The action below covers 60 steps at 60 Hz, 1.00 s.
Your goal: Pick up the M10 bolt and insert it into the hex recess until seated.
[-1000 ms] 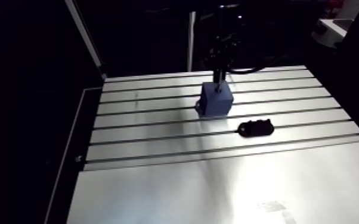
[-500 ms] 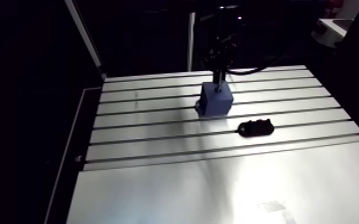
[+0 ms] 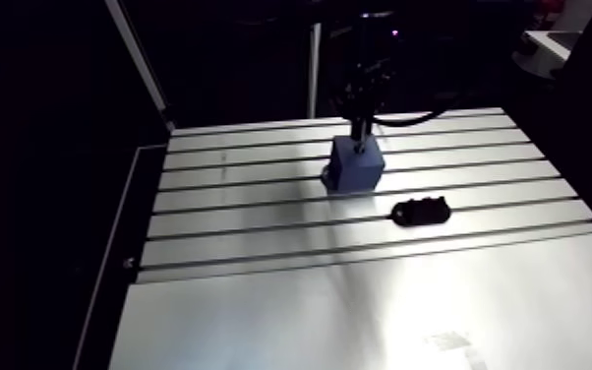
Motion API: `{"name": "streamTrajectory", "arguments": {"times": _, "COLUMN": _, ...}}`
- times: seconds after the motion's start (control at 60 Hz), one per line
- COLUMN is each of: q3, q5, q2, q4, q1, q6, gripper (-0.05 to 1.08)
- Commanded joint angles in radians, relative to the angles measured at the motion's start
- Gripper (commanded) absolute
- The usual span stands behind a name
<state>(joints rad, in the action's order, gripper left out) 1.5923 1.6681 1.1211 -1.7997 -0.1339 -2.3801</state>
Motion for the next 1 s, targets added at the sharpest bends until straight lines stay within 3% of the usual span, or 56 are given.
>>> {"name": "streamTrajectory", "arguments": {"times": 0.017, "q3": 0.010, "q5": 0.000, "q2": 0.001, "q4": 0.000, "q1": 0.000, "q6": 0.001, "gripper": 1.07}}
{"name": "streamTrajectory", "arguments": {"times": 0.167, "q3": 0.010, "q5": 0.000, "q2": 0.001, "q4": 0.000, "q1": 0.002, "q6": 0.002, "gripper": 1.06}}
{"name": "streamTrajectory", "arguments": {"times": 0.233, "q3": 0.010, "q5": 0.000, "q2": 0.002, "q4": -0.002, "q1": 0.002, "q6": 0.003, "gripper": 0.98}}
{"name": "streamTrajectory", "arguments": {"times": 0.25, "q3": 0.009, "q5": -0.001, "q2": 0.002, "q4": -0.003, "q1": 0.001, "q6": 0.002, "gripper": 0.87}}
{"name": "streamTrajectory", "arguments": {"times": 0.267, "q3": 0.009, "q5": -0.001, "q2": 0.002, "q4": -0.003, "q1": 0.001, "q6": 0.002, "gripper": 0.87}}
{"name": "streamTrajectory", "arguments": {"times": 0.3, "q3": 0.010, "q5": -0.006, "q2": 0.004, "q4": -0.012, "q1": 0.000, "q6": -0.001, "gripper": 0.39}}
{"name": "streamTrajectory", "arguments": {"times": 0.317, "q3": 0.010, "q5": -0.006, "q2": 0.004, "q4": -0.012, "q1": 0.000, "q6": -0.001, "gripper": 0.39}}
{"name": "streamTrajectory", "arguments": {"times": 0.333, "q3": 0.010, "q5": -0.010, "q2": 0.005, "q4": -0.014, "q1": 0.000, "q6": -0.002, "gripper": 0.23}}
{"name": "streamTrajectory", "arguments": {"times": 0.367, "q3": 0.010, "q5": -0.012, "q2": 0.007, "q4": -0.016, "q1": 0.000, "q6": -0.002, "gripper": 0.17}}
{"name": "streamTrajectory", "arguments": {"times": 0.8, "q3": 0.006, "q5": -0.020, "q2": 0.013, "q4": -0.047, "q1": -0.009, "q6": 0.024, "gripper": 0.02}}
{"name": "streamTrajectory", "arguments": {"times": 1.0, "q3": -0.002, "q5": -0.041, "q2": 0.040, "q4": -0.051, "q1": -0.010, "q6": 0.052, "gripper": 0.02}}
